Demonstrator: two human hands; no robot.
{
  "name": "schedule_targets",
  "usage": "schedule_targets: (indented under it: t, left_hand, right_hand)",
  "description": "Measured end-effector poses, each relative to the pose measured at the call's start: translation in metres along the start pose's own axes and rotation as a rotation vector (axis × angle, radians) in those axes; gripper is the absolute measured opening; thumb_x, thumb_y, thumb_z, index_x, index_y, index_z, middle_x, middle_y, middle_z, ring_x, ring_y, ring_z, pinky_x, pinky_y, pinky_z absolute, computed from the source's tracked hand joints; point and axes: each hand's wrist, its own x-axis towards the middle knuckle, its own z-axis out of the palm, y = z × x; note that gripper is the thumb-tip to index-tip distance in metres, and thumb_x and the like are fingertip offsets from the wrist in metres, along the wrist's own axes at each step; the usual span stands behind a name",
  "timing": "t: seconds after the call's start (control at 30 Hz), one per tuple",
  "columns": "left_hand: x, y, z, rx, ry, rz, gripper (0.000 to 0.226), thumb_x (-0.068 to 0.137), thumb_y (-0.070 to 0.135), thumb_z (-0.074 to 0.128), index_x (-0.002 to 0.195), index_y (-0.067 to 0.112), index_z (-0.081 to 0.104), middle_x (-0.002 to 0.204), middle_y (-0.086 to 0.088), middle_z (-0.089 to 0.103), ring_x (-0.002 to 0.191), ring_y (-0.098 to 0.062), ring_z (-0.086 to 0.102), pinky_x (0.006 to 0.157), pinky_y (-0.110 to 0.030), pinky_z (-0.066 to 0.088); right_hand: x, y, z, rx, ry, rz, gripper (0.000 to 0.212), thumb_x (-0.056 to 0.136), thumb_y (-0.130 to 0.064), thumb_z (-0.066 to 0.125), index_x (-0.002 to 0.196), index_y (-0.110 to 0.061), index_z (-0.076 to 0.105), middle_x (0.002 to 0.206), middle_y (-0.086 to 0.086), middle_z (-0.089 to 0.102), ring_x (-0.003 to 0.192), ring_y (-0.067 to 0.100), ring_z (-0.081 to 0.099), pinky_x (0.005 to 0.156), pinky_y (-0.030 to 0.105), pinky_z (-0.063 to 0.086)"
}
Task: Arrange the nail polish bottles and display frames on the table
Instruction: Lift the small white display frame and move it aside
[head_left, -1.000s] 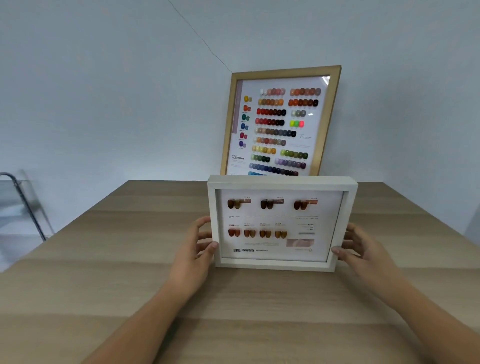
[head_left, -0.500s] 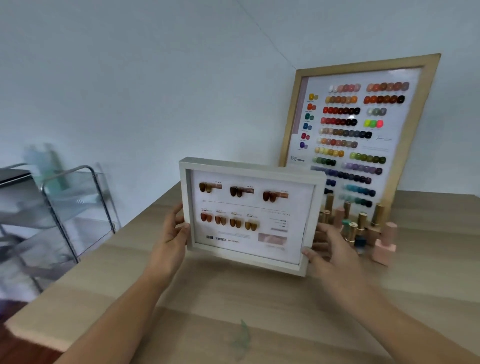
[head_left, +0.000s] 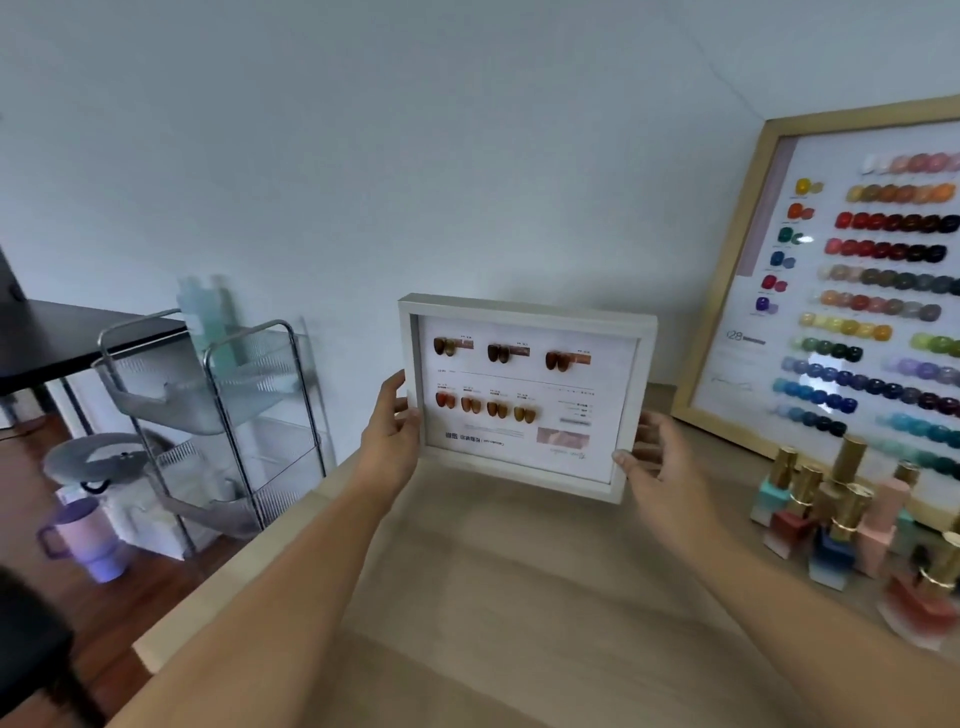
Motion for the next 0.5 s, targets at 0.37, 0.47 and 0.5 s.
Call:
schedule_targets:
  t: [0.37,0.47,0.5]
  left_hand:
    - [0.026,-0.025,0.010,0.109,0.026,-0.044,0.045,0.095,0.022,0.040,0.134,0.042,0.029,0.101,0.011,0.057,0.080,-0.008,0.058,0.059,-0.022,0.042]
    - [0.025,-0.028,0.010,0.133,0.045,-0.033,0.044,0.096,0.024,0.040,0.136,0.038,0.029,0.103,0.009,0.055,0.079,-0.003,0.056,0.057,-0.021,0.041]
    - [0.025,-0.028,0.010,0.142,0.047,-0.035,0.044,0.096,0.024,0.041,0.136,0.038,0.030,0.105,0.008,0.055,0.080,-0.004,0.056,0.058,-0.020,0.041]
  right_hand:
    - [0.018,0.015,0.021,0.005,-0.022,0.030,0.042,0.086,-0.013,0.062,0.122,-0.027,0.046,0.097,-0.020,0.054,0.092,0.000,0.054,0.071,0.015,0.040]
    - [0.018,0.015,0.022,0.017,-0.028,0.026,0.043,0.086,-0.015,0.062,0.123,-0.029,0.045,0.098,-0.020,0.054,0.093,-0.001,0.054,0.070,0.014,0.040]
    - [0.017,0.015,0.022,0.019,-0.031,0.026,0.043,0.086,-0.015,0.062,0.123,-0.030,0.045,0.098,-0.020,0.054,0.093,0.000,0.054,0.069,0.014,0.040]
